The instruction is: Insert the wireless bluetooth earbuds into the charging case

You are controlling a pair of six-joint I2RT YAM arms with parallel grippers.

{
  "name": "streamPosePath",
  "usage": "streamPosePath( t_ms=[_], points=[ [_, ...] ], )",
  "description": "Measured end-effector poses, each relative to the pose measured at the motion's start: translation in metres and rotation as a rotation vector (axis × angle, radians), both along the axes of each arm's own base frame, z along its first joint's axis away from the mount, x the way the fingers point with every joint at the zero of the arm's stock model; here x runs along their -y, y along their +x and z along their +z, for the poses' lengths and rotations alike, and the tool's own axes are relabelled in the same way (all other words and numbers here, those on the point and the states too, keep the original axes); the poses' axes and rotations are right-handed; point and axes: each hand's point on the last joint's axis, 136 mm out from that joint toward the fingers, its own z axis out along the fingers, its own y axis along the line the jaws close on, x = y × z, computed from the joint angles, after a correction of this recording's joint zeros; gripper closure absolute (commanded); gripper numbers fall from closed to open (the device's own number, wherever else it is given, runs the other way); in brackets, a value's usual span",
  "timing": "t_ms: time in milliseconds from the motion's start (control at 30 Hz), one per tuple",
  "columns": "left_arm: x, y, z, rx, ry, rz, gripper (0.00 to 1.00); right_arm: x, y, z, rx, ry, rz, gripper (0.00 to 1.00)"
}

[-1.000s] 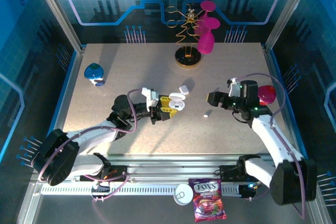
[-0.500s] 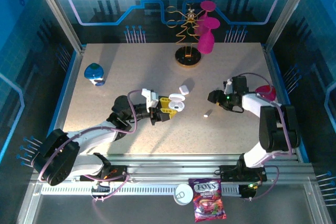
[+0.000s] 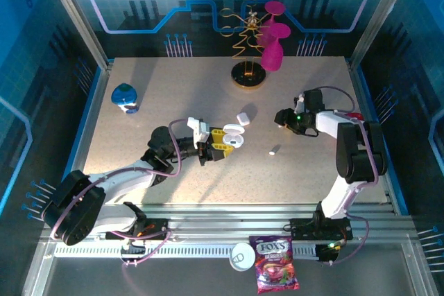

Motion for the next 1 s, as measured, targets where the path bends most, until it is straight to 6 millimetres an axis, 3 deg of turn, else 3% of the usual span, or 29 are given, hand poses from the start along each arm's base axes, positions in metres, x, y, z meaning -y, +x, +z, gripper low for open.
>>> streamPosePath(
  t_ms=[433, 867, 1000],
  points=[
    [0.001, 0.001, -0.002, -0.006, 0.004, 0.000, 0.78, 0.001, 0.009, -0.013, -0.021, -0.008, 0.006, 0.51],
    [0.001, 0.001, -0.002, -0.006, 0.004, -0.001, 0.78, -0.001, 0.013, -0.012, -0.018, 0.048, 0.009, 0.69],
    [0.001, 0.001, -0.002, -0.006, 0.004, -0.001, 0.78, -0.004, 0.015, -0.009, -0.008, 0.072, 0.011, 0.69]
  ],
)
